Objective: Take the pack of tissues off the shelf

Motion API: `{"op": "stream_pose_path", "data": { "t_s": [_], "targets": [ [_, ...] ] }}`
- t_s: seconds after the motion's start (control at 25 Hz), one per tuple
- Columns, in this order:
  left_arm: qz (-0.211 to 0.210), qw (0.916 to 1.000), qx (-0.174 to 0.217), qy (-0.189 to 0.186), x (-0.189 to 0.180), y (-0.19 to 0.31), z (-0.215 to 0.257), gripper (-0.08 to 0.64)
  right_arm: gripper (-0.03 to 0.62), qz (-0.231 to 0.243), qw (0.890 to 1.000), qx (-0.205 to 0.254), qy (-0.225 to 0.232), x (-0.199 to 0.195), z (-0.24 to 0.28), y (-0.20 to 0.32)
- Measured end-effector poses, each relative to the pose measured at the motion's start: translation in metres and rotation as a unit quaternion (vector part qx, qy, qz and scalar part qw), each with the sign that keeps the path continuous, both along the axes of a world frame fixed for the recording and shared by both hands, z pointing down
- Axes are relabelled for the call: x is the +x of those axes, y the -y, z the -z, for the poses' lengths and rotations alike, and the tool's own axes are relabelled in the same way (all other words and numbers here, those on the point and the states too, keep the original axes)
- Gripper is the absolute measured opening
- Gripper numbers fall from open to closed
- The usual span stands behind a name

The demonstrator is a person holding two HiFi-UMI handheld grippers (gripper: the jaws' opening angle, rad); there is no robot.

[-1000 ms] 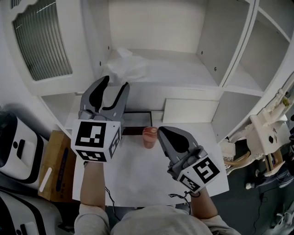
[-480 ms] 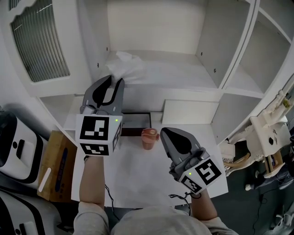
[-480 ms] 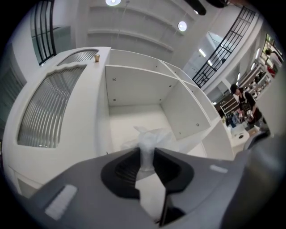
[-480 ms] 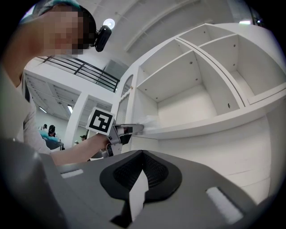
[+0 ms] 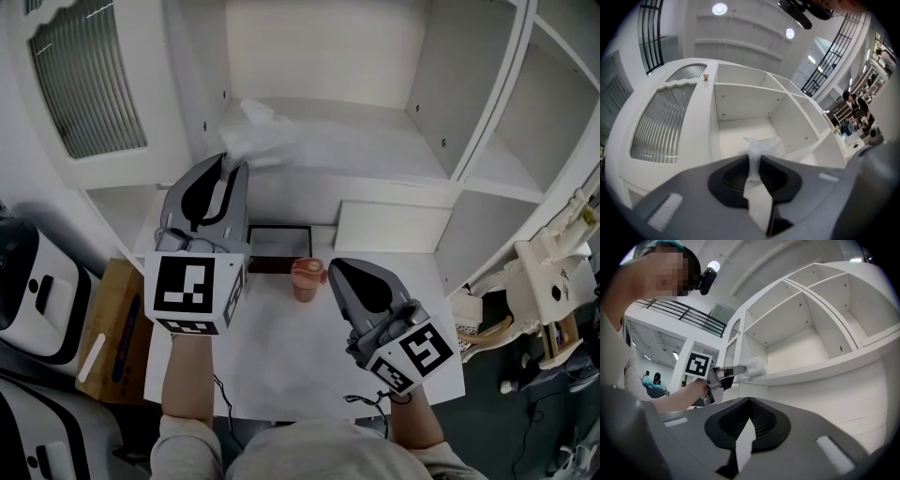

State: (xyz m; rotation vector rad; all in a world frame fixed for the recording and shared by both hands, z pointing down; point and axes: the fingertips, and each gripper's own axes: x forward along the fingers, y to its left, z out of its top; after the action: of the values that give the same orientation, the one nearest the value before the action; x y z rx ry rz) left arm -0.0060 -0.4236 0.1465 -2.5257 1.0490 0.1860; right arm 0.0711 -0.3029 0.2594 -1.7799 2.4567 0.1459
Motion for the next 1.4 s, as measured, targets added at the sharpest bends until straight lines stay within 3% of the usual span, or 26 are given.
{"op": "stream_pose_path", "data": {
  "t_s": [0.72,1.08,1.4],
  "targets": [
    [0.054,0.9985,0.003,-0.009,-0.058,-0.071,-0.011,0.054,0.0,0.091,0.996,0.001,0.006,-0.038,-0.003,-0.01],
    [0.091,0.9954,-0.03,0.002,-0.08,-0.094,-0.034,0.051,0.0,0.139,0.99,-0.006,0.008,-0.061,-0.007,-0.012],
    [0.098,0.9937,-0.054,-0.008,-0.094,-0.115,-0.055,0.051,0.0,0.159,0.987,-0.011,0.011,-0.071,-0.013,-0.021]
  ]
}}
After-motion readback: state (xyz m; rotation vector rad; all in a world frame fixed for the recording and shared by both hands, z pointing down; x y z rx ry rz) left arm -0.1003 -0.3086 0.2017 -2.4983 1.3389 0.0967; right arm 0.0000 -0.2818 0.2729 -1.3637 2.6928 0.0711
